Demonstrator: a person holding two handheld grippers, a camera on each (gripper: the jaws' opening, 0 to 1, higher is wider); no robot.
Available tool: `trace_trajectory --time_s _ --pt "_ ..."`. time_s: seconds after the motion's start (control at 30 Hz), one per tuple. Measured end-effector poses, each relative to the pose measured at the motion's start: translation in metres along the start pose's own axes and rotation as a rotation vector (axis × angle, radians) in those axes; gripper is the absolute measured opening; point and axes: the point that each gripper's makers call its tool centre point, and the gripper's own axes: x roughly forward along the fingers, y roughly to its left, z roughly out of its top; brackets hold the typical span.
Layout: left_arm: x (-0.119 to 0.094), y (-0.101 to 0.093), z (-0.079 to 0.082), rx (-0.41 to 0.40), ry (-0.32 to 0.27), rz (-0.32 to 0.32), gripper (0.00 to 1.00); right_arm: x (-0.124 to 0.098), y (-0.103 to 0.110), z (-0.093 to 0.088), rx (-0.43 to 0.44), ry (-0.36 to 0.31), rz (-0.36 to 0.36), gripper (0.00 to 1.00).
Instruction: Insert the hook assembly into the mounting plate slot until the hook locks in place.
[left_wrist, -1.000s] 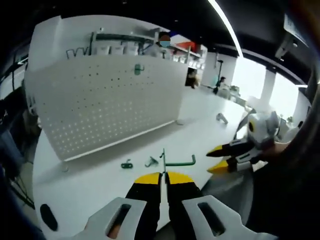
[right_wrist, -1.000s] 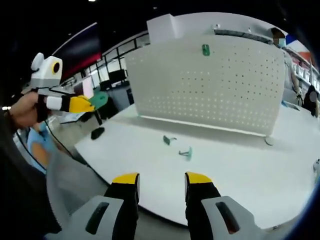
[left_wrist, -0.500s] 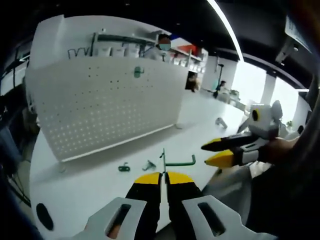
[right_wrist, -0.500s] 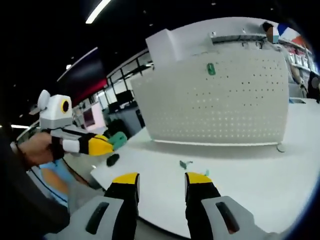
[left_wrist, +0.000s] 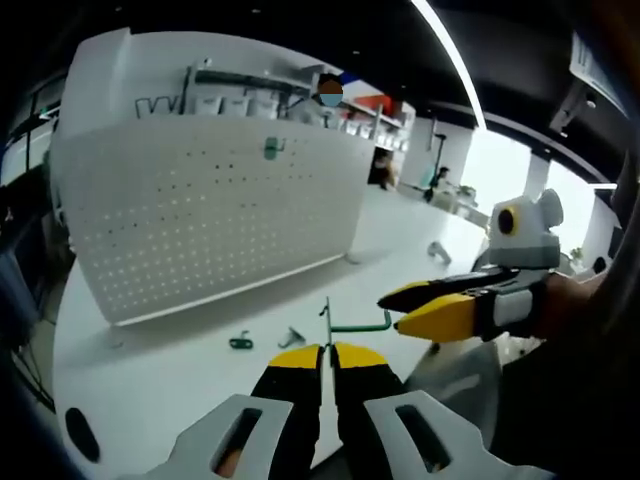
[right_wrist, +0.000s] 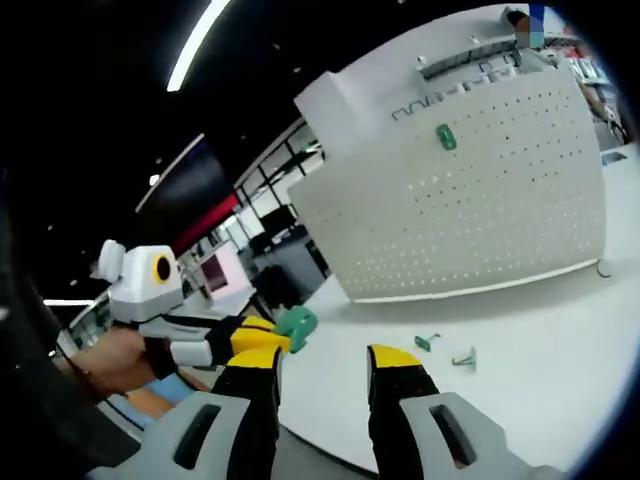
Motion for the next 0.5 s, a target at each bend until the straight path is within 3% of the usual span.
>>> trace_trajectory --time_s 0.07,0.2,0.5 --pt "0.000 0.000 0.000 -0.004 -0.002 0.000 0.03 0.004 0.005 0.001 0.022 -0.003 0.018 0.31" --pt "0.001 -0.001 0.000 -0.007 -0.003 -0.004 0.03 0.010 0.010 0.013 0.215 -0.061 0.052 0.30" --pt "0.003 0.001 0.003 -0.021 -0.019 -0.001 0.03 0.021 0.012 0.008 0.295 -0.035 0.072 0.27"
